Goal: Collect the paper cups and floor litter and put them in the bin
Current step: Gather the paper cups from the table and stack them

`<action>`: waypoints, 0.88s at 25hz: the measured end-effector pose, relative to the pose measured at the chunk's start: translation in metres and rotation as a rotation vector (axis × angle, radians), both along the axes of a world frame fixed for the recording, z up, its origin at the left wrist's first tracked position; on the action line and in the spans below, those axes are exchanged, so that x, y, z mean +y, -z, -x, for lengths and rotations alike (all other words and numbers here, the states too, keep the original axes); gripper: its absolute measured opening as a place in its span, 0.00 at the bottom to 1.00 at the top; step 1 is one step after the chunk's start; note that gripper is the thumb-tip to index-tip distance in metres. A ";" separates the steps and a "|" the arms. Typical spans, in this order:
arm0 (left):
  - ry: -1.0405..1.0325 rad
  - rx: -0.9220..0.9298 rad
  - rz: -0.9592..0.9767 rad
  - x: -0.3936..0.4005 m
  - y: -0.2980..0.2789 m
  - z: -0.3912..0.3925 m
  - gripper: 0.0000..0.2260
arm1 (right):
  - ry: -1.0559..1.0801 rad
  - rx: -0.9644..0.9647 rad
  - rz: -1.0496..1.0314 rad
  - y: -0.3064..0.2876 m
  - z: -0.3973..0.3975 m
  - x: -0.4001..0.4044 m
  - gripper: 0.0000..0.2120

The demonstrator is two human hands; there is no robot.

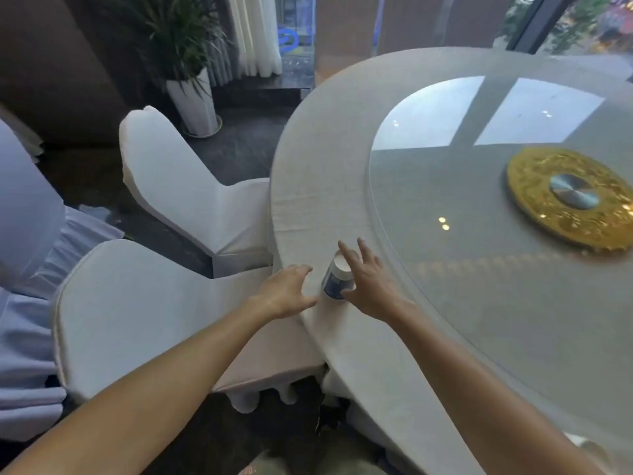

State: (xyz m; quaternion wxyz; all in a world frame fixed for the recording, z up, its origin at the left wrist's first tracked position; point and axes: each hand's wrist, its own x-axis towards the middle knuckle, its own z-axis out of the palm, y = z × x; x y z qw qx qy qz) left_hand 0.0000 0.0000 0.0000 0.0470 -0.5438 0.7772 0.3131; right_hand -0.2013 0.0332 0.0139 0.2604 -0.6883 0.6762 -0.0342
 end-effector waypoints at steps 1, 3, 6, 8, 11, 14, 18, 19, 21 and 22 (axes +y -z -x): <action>-0.017 -0.003 -0.023 -0.008 0.004 0.004 0.36 | -0.030 0.005 0.011 0.005 0.002 -0.014 0.48; -0.045 -0.005 -0.051 -0.015 0.010 0.007 0.36 | -0.083 0.046 0.007 0.014 0.006 -0.030 0.48; -0.054 -0.014 -0.119 -0.021 0.019 0.010 0.38 | -0.120 0.044 -0.071 0.034 0.006 -0.044 0.40; -0.054 0.003 -0.148 -0.026 0.027 0.013 0.41 | -0.103 0.009 -0.055 0.040 0.010 -0.047 0.32; -0.012 0.040 -0.161 -0.039 0.040 0.018 0.45 | 0.117 -0.124 -0.053 0.038 0.017 -0.049 0.25; 0.053 0.081 -0.148 -0.048 0.039 0.025 0.47 | 0.545 -0.502 -0.067 0.033 0.030 -0.037 0.23; 0.096 0.292 -0.133 -0.063 0.026 0.036 0.44 | 1.009 -0.971 -0.085 0.025 0.046 -0.010 0.11; 0.089 0.359 -0.136 -0.066 0.022 0.039 0.45 | 1.087 -1.068 -0.076 0.026 0.048 0.000 0.11; 0.062 0.502 -0.183 -0.067 0.013 0.050 0.49 | 1.224 -1.275 -0.047 0.023 0.049 0.022 0.15; 0.030 0.577 -0.232 -0.067 0.010 0.056 0.51 | 1.268 -1.368 -0.033 0.021 0.048 0.031 0.16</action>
